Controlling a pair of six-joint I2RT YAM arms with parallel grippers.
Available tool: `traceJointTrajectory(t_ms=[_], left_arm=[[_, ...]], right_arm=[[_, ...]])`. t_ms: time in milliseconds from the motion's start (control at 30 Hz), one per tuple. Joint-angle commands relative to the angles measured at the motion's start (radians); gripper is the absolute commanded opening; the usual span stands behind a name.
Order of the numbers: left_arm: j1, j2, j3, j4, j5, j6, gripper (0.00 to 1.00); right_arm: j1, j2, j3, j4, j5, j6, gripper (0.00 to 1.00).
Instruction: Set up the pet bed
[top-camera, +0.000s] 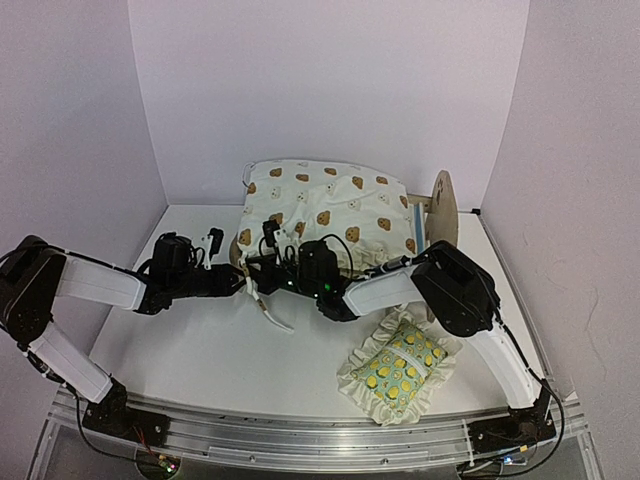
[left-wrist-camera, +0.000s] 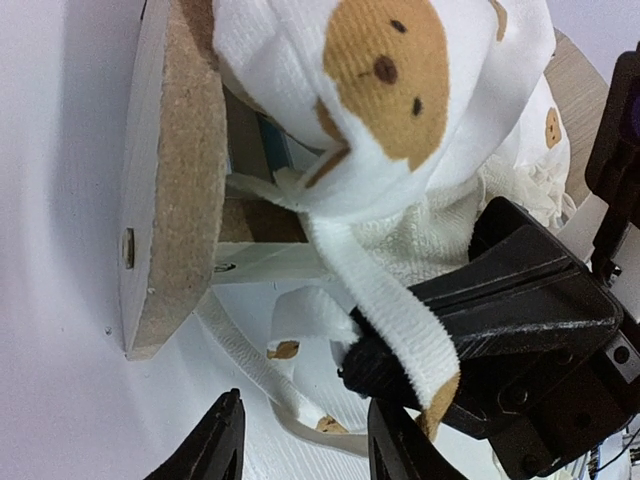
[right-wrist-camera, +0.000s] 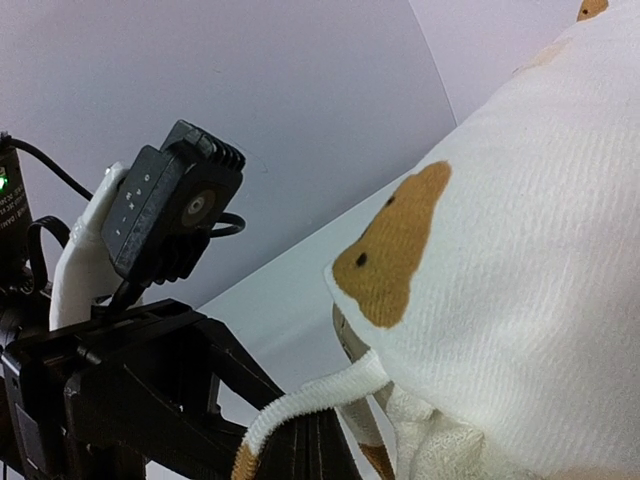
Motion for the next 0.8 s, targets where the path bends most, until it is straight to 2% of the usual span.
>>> traceJointTrajectory(t_ms=[0, 200, 533, 767], left_arm=[[-0.004, -0.033, 0.014, 0.2, -0.031, 0.015, 0.42], [-0.005, -0.01, 0.0, 0.29, -0.011, 0.004, 0.36], [-0.01, 0.045, 0.009, 0.363, -0.008, -0.001, 0.33], [-0.011, 0.089, 0.024, 0.404, -0.024, 0.003, 0.24]], right_arm=[[-0.007, -0.04, 0.006, -0.045, -0.011, 0.027, 0.0], [-0.006, -0.038, 0.008, -0.044, -0.017, 0.041, 0.0], [-0.007, -0.034, 0.017, -0.037, -0.029, 0.078, 0.0], [-0.006, -0.035, 0.011, -0.027, -0.035, 0.095, 0.0]])
